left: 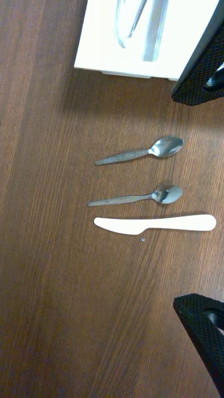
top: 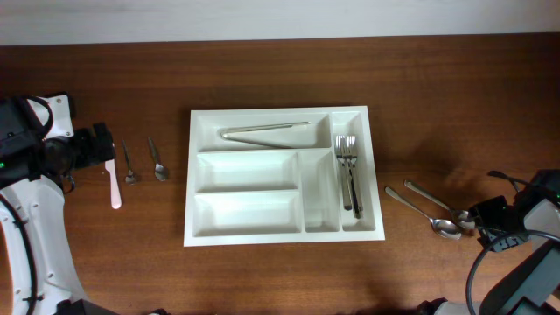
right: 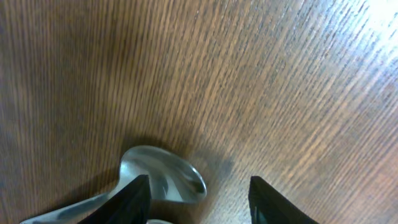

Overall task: Pack container
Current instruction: 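Lower the right gripper onto a silver spoon and grasp it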

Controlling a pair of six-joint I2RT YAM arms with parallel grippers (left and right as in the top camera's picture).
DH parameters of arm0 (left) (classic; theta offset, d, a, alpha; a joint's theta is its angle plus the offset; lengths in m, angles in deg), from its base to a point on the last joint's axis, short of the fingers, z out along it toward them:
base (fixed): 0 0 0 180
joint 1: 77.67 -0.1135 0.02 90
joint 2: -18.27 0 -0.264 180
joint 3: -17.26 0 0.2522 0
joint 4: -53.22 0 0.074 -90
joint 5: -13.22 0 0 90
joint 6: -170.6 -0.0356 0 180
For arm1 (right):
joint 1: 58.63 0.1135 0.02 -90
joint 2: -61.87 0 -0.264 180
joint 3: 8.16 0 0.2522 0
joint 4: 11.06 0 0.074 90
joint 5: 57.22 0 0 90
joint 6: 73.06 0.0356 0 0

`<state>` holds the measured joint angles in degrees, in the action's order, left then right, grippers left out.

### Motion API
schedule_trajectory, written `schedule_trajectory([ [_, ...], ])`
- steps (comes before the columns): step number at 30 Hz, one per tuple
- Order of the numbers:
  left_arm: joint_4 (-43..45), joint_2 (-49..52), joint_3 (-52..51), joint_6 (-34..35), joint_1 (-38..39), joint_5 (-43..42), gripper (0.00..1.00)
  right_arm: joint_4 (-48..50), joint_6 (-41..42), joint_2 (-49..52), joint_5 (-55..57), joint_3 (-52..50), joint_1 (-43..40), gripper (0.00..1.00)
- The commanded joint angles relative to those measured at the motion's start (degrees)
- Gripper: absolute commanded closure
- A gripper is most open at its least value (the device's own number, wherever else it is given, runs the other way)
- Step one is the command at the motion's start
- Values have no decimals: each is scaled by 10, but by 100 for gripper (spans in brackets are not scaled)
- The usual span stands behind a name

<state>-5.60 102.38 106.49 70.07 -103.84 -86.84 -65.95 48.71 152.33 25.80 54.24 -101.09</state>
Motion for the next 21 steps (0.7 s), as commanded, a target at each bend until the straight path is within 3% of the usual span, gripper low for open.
schedule_trajectory([
  [1, 0, -4, 10, -7, -2, 0, 1, 11, 0, 16, -3, -5, -3, 51],
  [6, 0, -4, 10, -7, -2, 0, 1, 31, 0, 27, -23, -10, -3, 51],
  [21, 0, -4, 10, -7, -2, 0, 1, 50, 0, 27, -34, -24, -3, 72],
])
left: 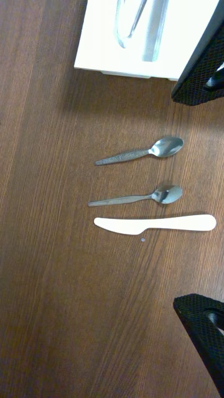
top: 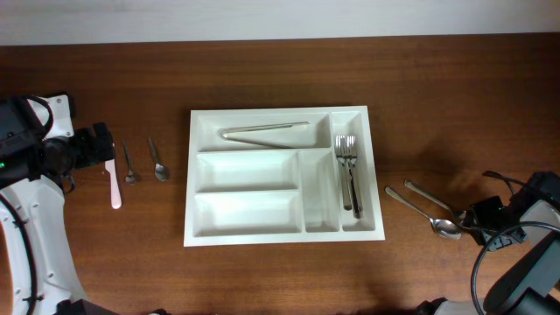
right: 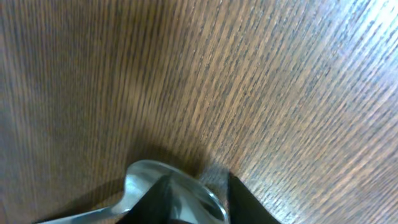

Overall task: Pack container
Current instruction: 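Lower the right gripper onto a silver spoon and grasp it, then carry the spoon over the tray toward the middle-left compartment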

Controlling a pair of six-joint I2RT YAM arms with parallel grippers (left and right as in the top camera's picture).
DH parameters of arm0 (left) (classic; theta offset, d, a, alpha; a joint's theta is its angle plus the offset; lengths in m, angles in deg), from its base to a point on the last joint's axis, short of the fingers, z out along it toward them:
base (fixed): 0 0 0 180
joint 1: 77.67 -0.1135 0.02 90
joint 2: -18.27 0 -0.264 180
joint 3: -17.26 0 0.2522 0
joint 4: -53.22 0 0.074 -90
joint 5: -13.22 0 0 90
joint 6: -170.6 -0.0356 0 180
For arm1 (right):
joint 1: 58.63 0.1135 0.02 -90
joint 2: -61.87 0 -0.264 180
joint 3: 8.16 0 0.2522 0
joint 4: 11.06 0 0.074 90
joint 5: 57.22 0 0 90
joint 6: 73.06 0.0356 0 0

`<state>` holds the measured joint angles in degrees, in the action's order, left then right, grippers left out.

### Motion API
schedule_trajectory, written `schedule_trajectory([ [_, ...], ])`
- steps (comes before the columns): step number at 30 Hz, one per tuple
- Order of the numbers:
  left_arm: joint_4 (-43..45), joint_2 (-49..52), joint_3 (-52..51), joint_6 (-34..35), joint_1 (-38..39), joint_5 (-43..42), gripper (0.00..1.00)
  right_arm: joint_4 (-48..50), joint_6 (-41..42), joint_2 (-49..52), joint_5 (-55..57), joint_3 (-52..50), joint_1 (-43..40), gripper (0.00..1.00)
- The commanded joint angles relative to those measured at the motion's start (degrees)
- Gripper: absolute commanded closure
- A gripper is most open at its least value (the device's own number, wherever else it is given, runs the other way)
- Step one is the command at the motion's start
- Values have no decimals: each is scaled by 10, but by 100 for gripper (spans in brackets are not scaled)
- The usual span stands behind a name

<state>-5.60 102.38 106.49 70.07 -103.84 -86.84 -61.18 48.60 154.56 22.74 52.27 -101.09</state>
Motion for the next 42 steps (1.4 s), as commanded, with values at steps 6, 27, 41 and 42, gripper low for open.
schedule_trajectory([
  [6, 0, -4, 10, -7, -2, 0, 1, 7, 1, 5, -3, -4, -3, 78],
  [27, 0, -4, 10, -7, -2, 0, 1, 26, 1, 0, -55, 15, -3, 96],
  [41, 0, -4, 10, -7, -2, 0, 1, -7, 3, -80, -179, 132, -2, 96],
  [42, 0, -4, 10, -7, -2, 0, 1, -13, 3, -83, -200, 137, -1, 96],
])
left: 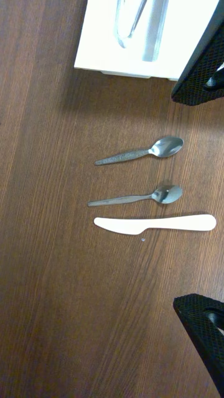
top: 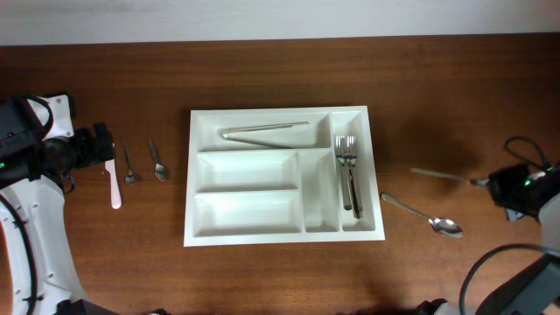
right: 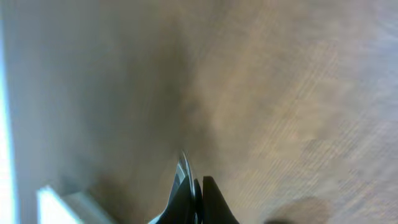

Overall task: Pack container
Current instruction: 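Carry the spoon over the tray toward the middle-left compartment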

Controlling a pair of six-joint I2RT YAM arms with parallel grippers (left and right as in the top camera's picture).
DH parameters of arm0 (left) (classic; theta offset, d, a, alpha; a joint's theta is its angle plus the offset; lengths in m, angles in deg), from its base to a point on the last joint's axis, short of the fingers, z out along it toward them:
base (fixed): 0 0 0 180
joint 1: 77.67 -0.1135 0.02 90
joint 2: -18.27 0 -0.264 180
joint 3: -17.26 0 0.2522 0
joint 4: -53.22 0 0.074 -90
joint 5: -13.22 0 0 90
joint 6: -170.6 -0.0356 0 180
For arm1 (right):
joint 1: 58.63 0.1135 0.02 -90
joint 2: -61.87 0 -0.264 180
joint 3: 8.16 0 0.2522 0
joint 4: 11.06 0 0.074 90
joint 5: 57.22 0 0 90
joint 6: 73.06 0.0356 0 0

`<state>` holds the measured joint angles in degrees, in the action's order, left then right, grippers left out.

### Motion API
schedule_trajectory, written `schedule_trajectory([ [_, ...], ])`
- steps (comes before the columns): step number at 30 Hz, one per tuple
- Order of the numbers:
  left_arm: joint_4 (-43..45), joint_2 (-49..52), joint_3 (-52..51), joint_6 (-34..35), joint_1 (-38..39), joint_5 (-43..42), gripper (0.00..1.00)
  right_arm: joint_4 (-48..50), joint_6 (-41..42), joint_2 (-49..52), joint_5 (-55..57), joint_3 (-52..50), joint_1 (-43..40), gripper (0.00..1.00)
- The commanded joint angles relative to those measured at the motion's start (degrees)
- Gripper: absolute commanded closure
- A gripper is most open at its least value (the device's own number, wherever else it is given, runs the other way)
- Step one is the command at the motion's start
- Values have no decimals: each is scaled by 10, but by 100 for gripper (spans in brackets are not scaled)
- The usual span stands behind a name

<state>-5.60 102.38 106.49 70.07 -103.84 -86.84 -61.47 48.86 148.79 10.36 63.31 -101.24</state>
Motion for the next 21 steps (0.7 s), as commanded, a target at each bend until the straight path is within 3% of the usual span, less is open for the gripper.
schedule_trajectory([
  [1, 0, -4, 10, -7, -2, 0, 1, -16, 0, -30, -98, 32, 4, 96],
  [5, 0, -4, 10, -7, -2, 0, 1, -27, -12, -51, -133, 37, 38, 96],
  [10, 0, -4, 10, -7, -2, 0, 1, -31, -99, -78, -134, 37, 125, 96],
  [21, 0, -4, 10, -7, -2, 0, 1, -25, -234, -89, -110, 37, 409, 96],
])
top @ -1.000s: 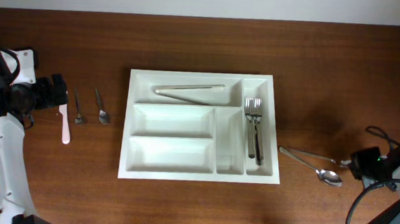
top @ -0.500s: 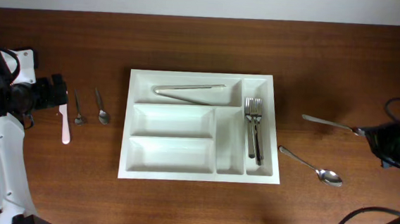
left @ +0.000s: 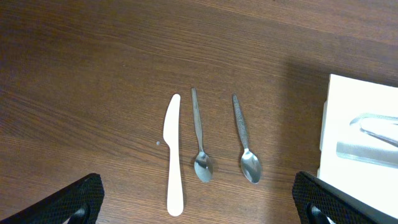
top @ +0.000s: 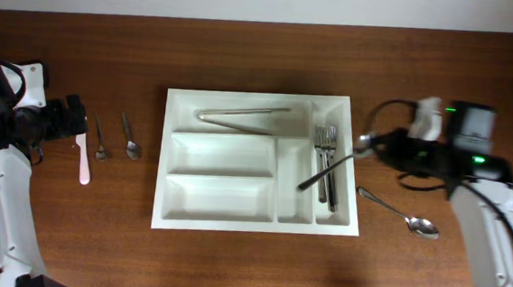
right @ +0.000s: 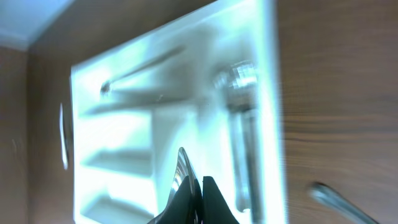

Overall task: Pack container
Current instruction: 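Carry the spoon over the tray toward the middle-left compartment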

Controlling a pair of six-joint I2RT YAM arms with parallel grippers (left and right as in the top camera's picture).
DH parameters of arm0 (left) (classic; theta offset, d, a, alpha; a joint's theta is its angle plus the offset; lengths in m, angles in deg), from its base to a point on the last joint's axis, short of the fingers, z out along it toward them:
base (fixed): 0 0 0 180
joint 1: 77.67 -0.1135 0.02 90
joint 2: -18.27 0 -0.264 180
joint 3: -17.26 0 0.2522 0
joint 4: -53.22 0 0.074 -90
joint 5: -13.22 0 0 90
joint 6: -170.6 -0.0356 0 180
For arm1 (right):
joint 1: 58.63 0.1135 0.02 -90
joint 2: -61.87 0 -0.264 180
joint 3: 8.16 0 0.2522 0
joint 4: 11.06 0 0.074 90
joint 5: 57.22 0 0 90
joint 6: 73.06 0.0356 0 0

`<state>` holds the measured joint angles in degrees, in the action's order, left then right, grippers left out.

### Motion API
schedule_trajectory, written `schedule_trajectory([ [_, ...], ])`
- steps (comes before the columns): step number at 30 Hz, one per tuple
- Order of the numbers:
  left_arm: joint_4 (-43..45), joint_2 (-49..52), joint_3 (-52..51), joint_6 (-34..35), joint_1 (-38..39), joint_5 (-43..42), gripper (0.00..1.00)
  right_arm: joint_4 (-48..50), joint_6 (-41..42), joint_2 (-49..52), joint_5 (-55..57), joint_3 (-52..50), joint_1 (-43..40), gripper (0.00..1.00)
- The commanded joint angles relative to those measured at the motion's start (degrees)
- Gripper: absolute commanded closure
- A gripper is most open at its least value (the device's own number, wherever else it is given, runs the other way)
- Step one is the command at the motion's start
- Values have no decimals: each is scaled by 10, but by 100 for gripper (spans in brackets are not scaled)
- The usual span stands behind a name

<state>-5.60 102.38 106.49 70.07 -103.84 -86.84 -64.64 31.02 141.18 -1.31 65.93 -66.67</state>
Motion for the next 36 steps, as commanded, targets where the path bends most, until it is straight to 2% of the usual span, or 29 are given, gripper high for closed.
schedule_trajectory([
  [1, 0, -4, 10, -7, -2, 0, 1, 14, -55, -13, 19, 11, 98, 96],
  [5, 0, -4, 10, -7, -2, 0, 1, 54, 16, -11, 55, 11, 181, 96],
  [7, 0, -4, 10, -7, -2, 0, 1, 97, 111, -10, 106, 11, 230, 96],
  [13, 0, -4, 10, -7, -2, 0, 1, 181, 324, 13, 249, 11, 347, 96],
  [16, 0, -4, 10, -7, -2, 0, 1, 190, 416, 39, 316, 11, 396, 96],
  [19, 0, -4, 10, -7, -2, 0, 1, 192, 466, 67, 319, 11, 419, 96],
  [25, 0, -4, 10, -7, -2, 0, 1, 185, 490, 113, 298, 11, 433, 96],
  [32, 0, -4, 10, -7, -2, 0, 1, 163, 494, 122, 292, 11, 433, 96],
  [34, 0, -4, 10, -7, -2, 0, 1, 153, 487, 122, 301, 11, 432, 96],
  [36, 0, -4, 10, -7, -2, 0, 1, 146, 440, 122, 304, 11, 429, 96],
])
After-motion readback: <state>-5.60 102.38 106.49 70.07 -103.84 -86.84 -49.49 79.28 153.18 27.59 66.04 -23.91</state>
